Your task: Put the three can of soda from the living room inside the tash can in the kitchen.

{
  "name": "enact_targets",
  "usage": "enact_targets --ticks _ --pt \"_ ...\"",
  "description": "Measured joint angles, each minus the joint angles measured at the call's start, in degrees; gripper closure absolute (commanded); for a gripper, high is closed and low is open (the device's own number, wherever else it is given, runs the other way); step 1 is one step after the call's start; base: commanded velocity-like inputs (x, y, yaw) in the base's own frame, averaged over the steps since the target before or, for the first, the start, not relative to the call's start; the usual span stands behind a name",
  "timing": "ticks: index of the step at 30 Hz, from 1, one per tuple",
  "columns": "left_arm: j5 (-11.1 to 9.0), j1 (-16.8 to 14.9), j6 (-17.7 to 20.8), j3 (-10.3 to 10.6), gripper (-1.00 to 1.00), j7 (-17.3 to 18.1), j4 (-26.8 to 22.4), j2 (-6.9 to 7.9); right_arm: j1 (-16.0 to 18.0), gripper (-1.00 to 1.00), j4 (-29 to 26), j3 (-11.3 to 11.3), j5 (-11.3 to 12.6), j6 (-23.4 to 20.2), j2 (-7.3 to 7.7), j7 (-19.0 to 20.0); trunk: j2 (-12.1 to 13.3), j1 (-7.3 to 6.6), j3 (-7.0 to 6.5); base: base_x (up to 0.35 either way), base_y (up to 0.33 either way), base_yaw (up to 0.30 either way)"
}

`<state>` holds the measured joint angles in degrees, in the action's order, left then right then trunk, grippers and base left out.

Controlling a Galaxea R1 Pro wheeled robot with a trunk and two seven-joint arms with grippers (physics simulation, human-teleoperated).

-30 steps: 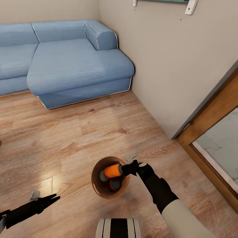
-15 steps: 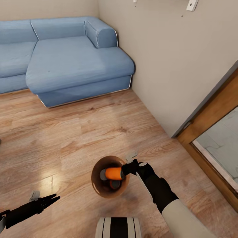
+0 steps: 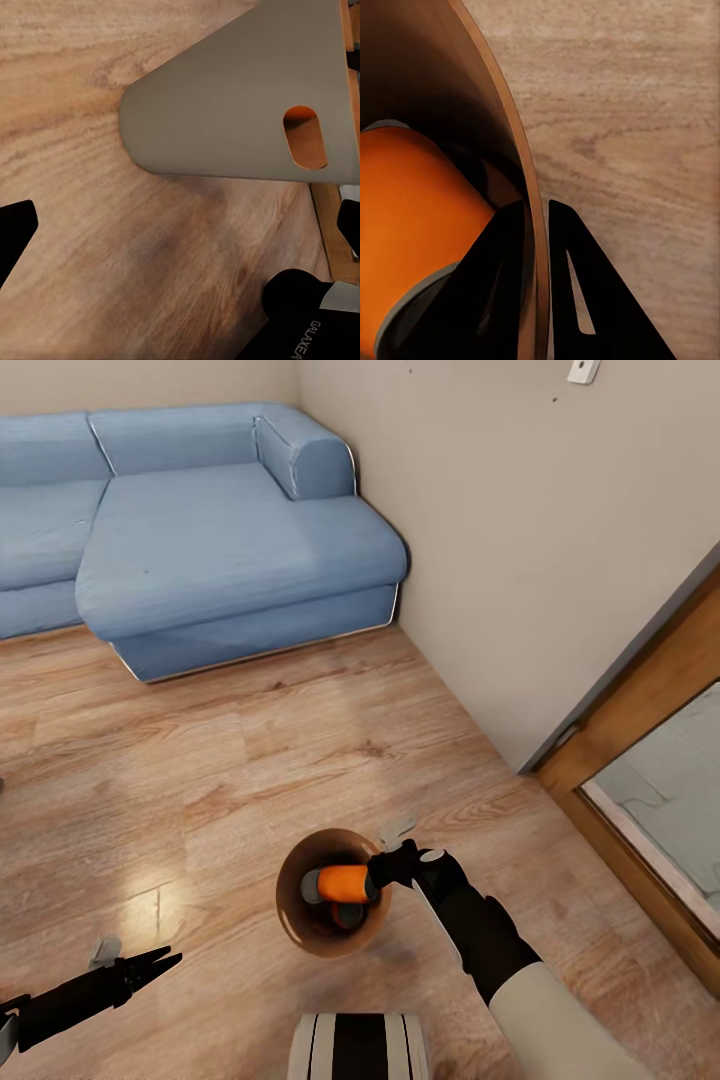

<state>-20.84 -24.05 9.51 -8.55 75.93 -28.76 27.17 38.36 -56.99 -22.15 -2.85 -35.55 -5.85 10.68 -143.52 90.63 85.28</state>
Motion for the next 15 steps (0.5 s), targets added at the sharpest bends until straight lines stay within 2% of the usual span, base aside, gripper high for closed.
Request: enact_targets --ticks 15 --pt "0.0 0.0 0.0 0.0 -1.0 0.0 0.0 0.02 0.0 1.0 -0.3 0.0 -0.2 0.0 -0.02 0.0 0.0 -0.35 0.66 0.0 0.0 0.0"
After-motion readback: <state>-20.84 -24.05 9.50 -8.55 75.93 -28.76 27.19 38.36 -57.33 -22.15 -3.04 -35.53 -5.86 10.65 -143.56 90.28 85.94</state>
